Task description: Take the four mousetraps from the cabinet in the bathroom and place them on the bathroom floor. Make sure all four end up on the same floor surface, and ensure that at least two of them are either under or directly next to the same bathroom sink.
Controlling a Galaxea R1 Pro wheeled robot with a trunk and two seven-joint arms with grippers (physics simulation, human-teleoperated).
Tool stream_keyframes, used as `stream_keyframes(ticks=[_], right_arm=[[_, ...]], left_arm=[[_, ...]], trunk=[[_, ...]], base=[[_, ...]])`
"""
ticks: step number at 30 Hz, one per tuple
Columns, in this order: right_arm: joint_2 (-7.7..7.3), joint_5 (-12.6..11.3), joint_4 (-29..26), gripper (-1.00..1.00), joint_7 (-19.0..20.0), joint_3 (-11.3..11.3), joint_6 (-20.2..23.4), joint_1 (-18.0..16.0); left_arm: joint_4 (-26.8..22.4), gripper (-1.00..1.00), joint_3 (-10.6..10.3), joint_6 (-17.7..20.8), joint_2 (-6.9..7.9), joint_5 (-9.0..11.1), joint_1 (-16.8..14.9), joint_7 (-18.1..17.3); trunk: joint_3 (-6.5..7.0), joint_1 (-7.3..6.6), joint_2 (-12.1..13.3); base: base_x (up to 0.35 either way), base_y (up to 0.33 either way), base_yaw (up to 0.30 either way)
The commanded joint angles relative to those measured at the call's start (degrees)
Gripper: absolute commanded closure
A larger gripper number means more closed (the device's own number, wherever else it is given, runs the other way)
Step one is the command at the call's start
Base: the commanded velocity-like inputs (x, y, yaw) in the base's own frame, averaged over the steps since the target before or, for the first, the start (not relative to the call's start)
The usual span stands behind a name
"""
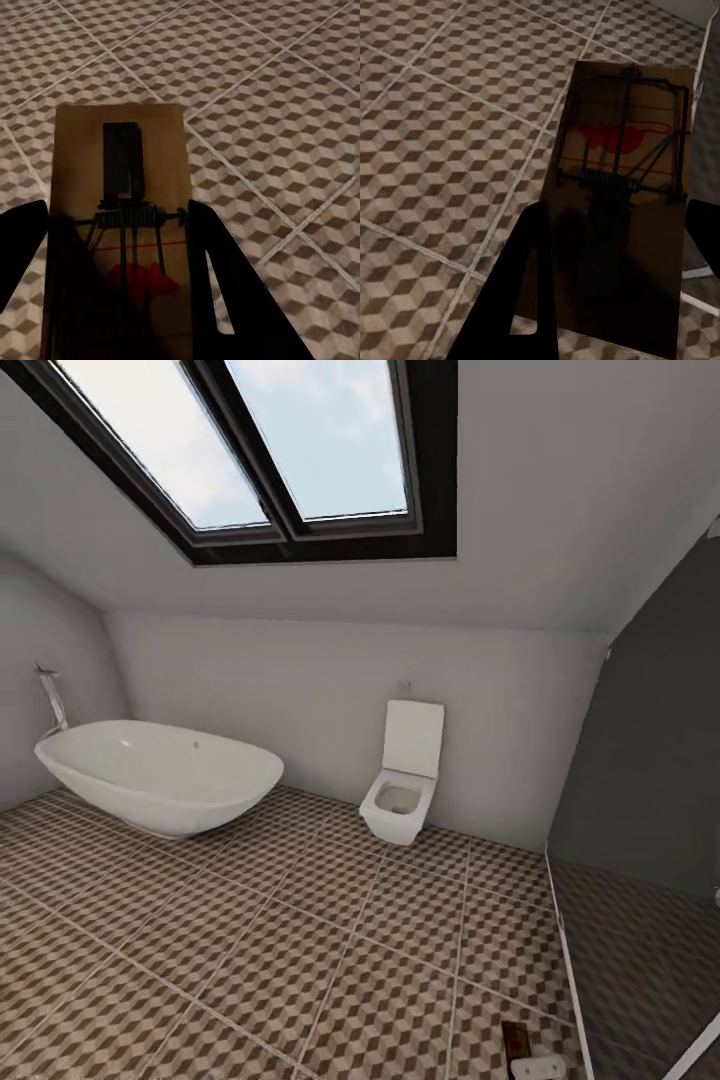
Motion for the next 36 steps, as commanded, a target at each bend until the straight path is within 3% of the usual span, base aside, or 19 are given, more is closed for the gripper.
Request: stream_keyframes(ticks=[1,36], right_arm=[[0.02,-0.57,0.19,1.00,0.04,0.52,-0.34,-0.05],[0.02,-0.58,0.19,1.00,0.05,0.52,-0.31,-0.05]], left_arm=[[-0.01,1.00,-0.49,-0.01,-0.01,0.07,-0.02,0.52],[-0.01,1.00,-0.49,-0.01,-0.01,0.07,-0.06,0.54]], trunk=[[-0.03,0.02,-0.05],[-0.03,0.02,-0.05]], base=[[0.000,0.000,0.300],[0.000,0.000,0.300]])
